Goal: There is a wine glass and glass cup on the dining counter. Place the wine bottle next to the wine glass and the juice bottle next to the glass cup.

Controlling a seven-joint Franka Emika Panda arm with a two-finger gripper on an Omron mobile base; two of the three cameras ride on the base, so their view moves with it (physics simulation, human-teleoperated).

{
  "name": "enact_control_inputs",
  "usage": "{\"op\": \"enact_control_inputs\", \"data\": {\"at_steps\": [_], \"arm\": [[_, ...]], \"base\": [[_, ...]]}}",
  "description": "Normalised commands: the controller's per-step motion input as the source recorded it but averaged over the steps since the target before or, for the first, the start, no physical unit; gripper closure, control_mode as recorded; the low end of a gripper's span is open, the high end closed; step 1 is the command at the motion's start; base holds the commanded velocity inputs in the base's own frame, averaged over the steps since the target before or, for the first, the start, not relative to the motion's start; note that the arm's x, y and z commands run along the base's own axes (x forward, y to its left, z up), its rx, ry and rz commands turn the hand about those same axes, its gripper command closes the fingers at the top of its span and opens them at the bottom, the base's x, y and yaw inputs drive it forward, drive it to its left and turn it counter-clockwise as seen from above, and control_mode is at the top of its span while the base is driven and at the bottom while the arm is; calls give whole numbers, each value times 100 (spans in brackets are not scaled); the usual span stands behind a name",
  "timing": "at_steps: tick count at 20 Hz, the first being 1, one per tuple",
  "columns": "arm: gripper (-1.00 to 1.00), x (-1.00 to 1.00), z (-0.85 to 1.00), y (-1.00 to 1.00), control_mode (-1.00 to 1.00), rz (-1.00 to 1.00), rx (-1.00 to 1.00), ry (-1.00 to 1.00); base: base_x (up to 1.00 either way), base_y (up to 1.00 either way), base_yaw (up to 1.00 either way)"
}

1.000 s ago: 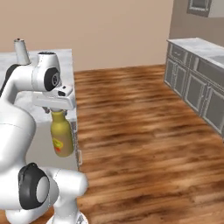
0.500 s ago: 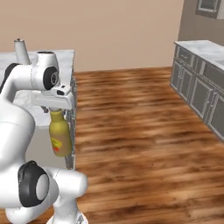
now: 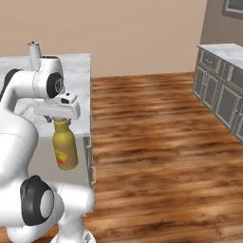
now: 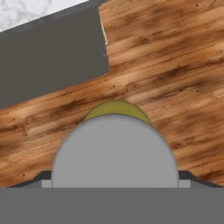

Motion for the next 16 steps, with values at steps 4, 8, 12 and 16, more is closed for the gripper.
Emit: {"op": "enact_control_inputs", "data": {"at_steps": [4, 8, 12, 16], "arm": [[100, 0, 0, 0, 100, 0, 0, 0], [100, 0, 0, 0, 100, 0, 0, 0], [100, 0, 0, 0, 100, 0, 0, 0], [100, 0, 0, 0, 100, 0, 0, 0]], "base": [[8, 80, 0], [17, 86, 0], [22, 89, 0], [22, 92, 0]]}}
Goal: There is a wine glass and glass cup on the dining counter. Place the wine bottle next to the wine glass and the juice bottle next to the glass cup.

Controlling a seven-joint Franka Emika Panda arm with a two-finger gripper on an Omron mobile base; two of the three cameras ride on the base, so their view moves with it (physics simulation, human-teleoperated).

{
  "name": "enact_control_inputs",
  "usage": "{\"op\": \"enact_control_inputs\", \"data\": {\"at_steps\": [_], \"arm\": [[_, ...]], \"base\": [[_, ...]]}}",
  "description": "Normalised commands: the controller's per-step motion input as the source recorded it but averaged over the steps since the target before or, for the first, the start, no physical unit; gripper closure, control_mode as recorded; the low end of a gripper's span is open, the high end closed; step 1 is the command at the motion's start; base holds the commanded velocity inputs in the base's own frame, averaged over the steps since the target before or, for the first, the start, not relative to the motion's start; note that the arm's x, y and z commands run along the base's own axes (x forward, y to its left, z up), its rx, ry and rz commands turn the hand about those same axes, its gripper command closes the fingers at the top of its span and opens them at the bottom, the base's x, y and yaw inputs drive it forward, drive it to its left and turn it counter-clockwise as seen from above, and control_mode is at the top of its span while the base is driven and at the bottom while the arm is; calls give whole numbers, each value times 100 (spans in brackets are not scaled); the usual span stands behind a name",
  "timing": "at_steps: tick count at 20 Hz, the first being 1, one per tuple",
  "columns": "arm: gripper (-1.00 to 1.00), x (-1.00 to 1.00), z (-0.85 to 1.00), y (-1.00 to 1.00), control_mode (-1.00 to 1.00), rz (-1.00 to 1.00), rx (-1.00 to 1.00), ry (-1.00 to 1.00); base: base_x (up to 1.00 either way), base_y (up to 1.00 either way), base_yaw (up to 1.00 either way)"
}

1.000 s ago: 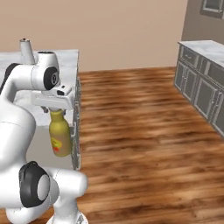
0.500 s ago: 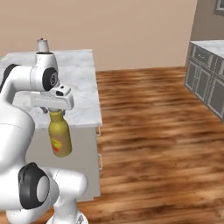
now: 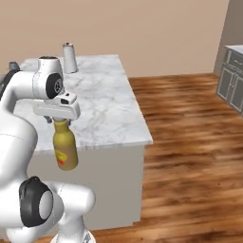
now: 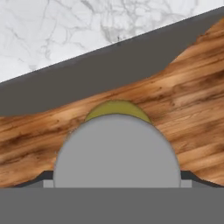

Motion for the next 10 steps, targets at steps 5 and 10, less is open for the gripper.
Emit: {"op": "enact_control_inputs", "data": {"at_steps": [5, 10], "arm": [[100, 0, 0, 0, 100, 0, 0, 0], [100, 0, 0, 0, 100, 0, 0, 0]], "base": [[8, 92, 0], [0, 90, 0]]}}
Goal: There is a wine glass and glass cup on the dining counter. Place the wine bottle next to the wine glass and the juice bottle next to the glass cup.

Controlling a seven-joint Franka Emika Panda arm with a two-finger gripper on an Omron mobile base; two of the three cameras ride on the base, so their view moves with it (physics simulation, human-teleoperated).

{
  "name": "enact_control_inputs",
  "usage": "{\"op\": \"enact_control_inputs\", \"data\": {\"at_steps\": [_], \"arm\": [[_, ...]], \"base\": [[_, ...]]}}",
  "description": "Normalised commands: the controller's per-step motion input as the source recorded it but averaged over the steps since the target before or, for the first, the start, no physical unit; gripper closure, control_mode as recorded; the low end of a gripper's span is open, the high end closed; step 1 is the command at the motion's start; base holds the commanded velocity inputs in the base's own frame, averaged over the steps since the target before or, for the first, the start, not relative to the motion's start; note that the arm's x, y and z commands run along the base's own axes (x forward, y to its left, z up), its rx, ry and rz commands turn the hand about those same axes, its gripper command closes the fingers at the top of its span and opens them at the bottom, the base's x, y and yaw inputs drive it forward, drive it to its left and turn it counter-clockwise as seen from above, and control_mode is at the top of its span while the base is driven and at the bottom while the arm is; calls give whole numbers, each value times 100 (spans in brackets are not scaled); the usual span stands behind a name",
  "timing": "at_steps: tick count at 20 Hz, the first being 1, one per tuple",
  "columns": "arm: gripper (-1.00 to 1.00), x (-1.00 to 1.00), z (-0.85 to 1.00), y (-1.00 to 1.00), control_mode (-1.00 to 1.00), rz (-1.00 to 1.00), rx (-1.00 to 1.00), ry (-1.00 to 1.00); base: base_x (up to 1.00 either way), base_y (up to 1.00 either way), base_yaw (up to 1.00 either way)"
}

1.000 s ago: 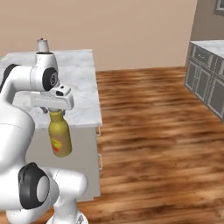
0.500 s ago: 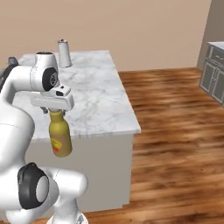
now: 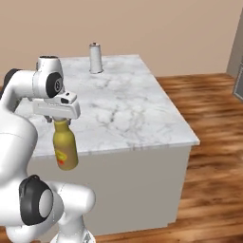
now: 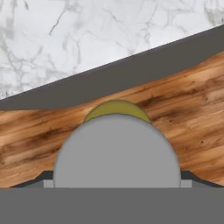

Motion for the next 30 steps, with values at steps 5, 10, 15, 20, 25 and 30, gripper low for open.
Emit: {"op": "enact_control_inputs", "data": {"at_steps": [5, 10, 15, 20, 25, 30], "arm": [[100, 0, 0, 0, 100, 0, 0, 0], [100, 0, 0, 0, 100, 0, 0, 0], [100, 0, 0, 0, 100, 0, 0, 0], [100, 0, 0, 0, 100, 0, 0, 0], [100, 0, 0, 0, 100, 0, 0, 0], [100, 0, 0, 0, 100, 0, 0, 0]], "base": [[0, 90, 0], [0, 91, 0], [2, 91, -3], [12, 78, -21], [25, 67, -30], [33, 61, -34]]}}
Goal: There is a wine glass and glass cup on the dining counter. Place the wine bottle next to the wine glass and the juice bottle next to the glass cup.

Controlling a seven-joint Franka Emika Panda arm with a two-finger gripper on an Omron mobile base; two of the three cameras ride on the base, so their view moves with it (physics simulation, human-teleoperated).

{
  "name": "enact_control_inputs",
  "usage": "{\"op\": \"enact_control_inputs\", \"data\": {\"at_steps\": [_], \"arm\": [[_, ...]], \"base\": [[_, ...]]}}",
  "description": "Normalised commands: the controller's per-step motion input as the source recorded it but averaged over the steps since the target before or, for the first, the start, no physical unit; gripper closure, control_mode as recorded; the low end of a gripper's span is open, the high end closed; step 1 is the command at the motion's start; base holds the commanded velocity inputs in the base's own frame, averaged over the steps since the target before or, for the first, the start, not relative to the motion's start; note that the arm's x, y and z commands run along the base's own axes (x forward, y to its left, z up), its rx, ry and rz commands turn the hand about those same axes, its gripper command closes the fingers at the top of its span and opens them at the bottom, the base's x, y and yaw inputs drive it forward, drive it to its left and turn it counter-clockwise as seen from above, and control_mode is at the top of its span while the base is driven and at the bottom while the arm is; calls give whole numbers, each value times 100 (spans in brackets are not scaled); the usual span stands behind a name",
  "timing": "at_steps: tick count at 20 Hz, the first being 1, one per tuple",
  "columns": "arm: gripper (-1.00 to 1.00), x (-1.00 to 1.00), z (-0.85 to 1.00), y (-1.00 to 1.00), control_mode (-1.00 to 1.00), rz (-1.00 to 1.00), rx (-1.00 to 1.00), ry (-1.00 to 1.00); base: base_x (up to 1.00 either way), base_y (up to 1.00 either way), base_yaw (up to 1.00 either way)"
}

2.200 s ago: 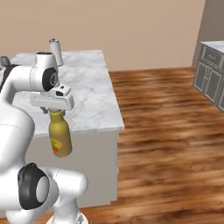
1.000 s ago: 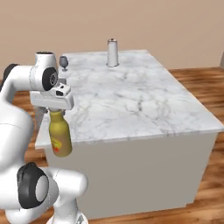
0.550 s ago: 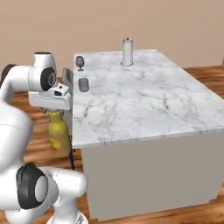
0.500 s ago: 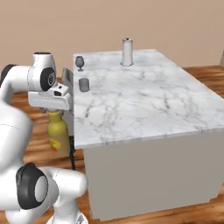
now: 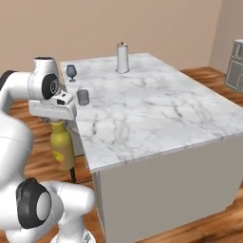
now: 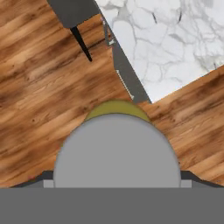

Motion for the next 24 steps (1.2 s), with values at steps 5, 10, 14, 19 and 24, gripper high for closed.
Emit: {"op": "enact_control_inputs", "data": {"at_steps": [5, 10, 14, 19, 24], "arm": [[100, 0, 0, 0, 100, 0, 0, 0], [100, 0, 0, 0, 100, 0, 0, 0], [100, 0, 0, 0, 100, 0, 0, 0], [100, 0, 0, 0, 100, 0, 0, 0], [100, 0, 0, 0, 100, 0, 0, 0]], "base": [[33, 60, -36], [4, 60, -42], [0, 60, -43], [-1, 59, -43], [1, 72, -29]]}}
